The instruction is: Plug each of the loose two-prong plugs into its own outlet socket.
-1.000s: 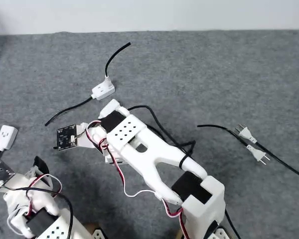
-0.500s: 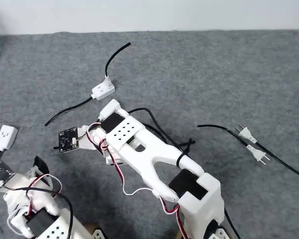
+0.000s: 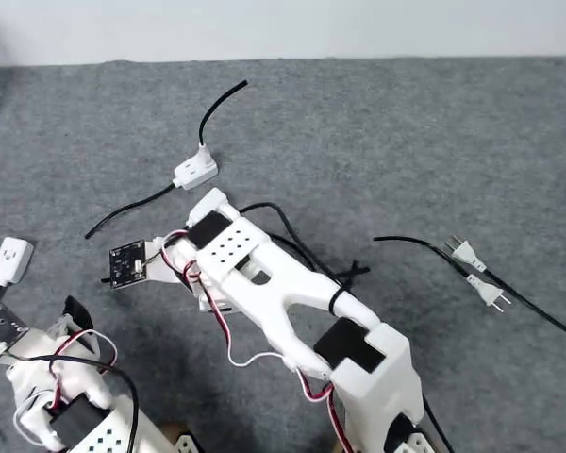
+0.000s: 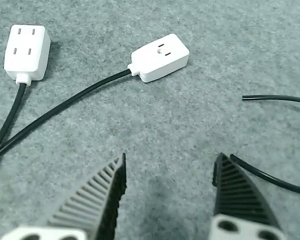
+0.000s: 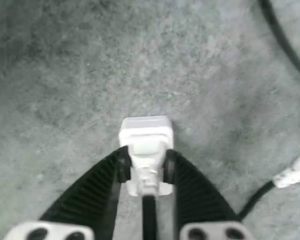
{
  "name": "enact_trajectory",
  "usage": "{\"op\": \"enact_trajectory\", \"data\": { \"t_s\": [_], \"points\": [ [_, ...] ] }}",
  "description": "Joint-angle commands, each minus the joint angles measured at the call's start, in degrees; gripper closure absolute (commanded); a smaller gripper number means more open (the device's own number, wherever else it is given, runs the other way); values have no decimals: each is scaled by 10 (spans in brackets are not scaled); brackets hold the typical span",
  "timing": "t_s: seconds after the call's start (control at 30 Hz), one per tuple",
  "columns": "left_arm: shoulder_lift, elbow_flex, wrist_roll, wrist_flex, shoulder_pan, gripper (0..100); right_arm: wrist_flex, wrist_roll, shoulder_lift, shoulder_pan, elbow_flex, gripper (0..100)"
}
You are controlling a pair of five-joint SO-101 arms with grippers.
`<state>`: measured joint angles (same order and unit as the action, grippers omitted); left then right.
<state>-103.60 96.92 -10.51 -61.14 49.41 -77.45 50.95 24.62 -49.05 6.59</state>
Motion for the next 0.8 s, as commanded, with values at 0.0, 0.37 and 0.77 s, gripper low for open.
{"op": "enact_trajectory", "data": {
  "t_s": [0.0, 0.37, 0.77],
  "points": [
    [-8, -5, 4, -4, -5, 731, -75, 3, -33, -10, 55, 706],
    [-8, -5, 4, 12, -6, 728, -256, 3, -131, -34, 353, 588],
    [-8, -10, 227, 27, -190, 729, -256, -229, -329, 196, 410, 681]
  ]
}}
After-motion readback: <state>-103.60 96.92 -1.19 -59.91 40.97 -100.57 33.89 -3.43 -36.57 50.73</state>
